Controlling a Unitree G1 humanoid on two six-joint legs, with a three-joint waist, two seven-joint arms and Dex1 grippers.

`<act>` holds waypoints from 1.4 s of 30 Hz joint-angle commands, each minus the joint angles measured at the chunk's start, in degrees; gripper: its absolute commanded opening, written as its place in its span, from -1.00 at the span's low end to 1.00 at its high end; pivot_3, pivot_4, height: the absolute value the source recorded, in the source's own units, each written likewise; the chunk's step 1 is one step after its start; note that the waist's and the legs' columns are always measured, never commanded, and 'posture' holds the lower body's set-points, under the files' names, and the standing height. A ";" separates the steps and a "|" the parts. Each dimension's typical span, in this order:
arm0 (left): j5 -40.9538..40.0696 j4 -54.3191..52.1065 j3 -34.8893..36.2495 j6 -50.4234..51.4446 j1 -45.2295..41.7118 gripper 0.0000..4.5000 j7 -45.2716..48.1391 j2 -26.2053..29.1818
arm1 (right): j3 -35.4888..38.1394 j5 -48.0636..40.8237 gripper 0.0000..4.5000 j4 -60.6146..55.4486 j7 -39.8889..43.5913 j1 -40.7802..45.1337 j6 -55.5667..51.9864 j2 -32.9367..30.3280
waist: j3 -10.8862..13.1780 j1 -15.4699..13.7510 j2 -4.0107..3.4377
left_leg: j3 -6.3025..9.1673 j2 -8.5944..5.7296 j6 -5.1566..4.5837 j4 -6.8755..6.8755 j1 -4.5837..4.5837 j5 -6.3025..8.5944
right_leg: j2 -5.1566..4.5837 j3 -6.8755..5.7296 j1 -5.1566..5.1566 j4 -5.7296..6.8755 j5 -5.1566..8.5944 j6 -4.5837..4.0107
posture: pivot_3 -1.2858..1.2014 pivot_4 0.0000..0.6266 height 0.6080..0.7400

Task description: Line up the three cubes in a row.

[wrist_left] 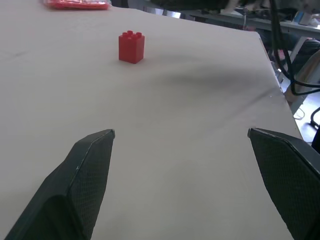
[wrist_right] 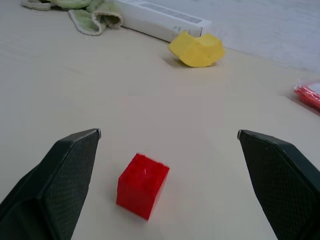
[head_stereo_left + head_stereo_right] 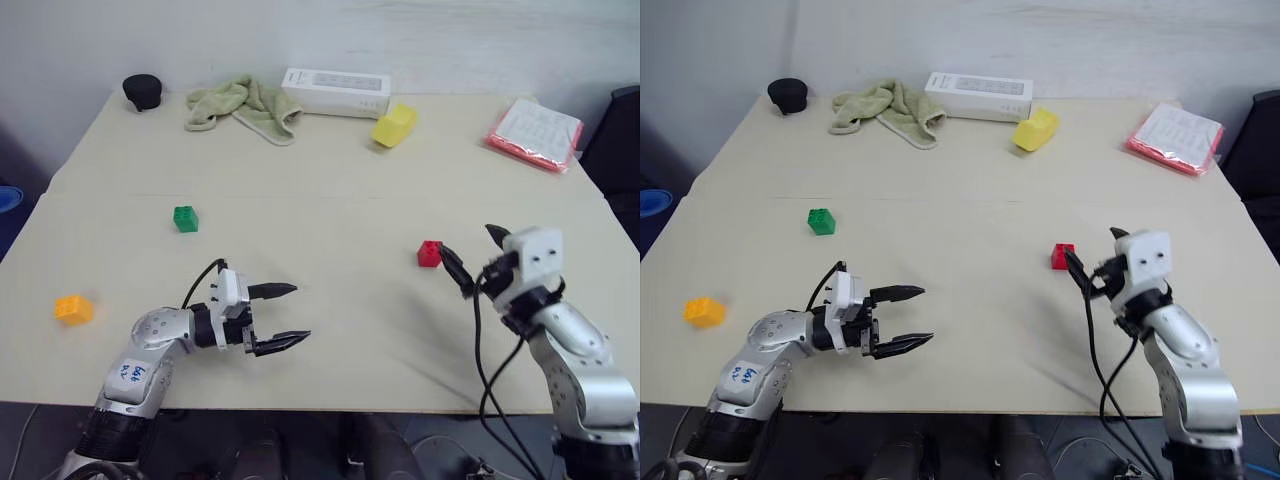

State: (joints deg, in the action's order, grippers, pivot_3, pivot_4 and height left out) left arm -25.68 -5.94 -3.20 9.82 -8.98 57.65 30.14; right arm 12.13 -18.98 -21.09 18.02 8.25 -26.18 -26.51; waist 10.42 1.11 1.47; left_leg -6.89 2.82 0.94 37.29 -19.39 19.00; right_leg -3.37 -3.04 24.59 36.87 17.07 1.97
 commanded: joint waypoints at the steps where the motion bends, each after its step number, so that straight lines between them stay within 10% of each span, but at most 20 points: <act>1: 2.16 0.75 -0.52 -2.88 -0.90 0.99 -0.33 -0.96 | -2.24 2.77 1.00 2.79 -4.55 2.86 -4.09 1.98 | 0.00 -0.04 0.00 | 0.00 0.01 -0.01 0.03 -0.06 0.00 | 0.00 -0.02 0.01 -0.04 0.00 0.00 | 0.03 -0.52 1.00; 9: 3.38 1.30 0.20 -3.53 -0.81 0.99 -0.79 -0.88 | -5.82 7.45 1.00 8.03 -10.34 3.16 -2.52 9.06 | 0.00 0.56 0.00 | -0.07 -0.04 -0.20 0.16 -0.13 0.03 | -0.14 -0.03 0.00 -0.05 -0.05 0.09 | 0.03 -0.52 1.00; 19: 5.63 2.46 -0.01 -5.75 -1.46 1.00 -1.03 -1.23 | -5.99 7.30 -0.34 12.42 -5.07 4.66 5.94 9.73 | 0.00 0.66 0.00 | -0.08 -0.02 -0.17 0.11 -0.08 0.01 | -0.11 -0.02 0.01 -0.01 -0.05 0.09 | 0.03 -0.52 1.00; 30: 5.51 1.92 1.51 -5.98 1.71 1.00 -0.48 0.59 | -16.27 -1.33 -0.35 18.39 49.85 5.03 21.32 -14.22 | 0.03 0.52 0.04 | -0.05 -0.01 -0.54 0.12 -0.01 0.22 | -0.08 -0.11 -0.12 -0.14 -0.06 0.12 | 0.03 -0.52 1.00; 42: 4.33 0.53 6.73 -3.52 5.07 1.00 -0.53 5.54 | -21.39 1.72 -0.35 34.88 59.84 12.24 29.32 -9.76 | 0.04 0.66 0.05 | -0.07 0.01 -0.35 0.12 0.07 0.15 | -0.12 -0.11 -0.11 -0.06 -0.05 0.09 | 0.03 -0.52 1.00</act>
State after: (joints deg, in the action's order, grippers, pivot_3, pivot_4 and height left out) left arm -20.18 -4.04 1.33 6.10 -4.52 57.10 34.88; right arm -8.68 -18.02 12.91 76.90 20.40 2.35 -36.64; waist 10.47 1.77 1.53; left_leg -6.96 2.85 0.59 37.42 -19.32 19.15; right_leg -3.49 -3.15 24.49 36.81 17.03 2.05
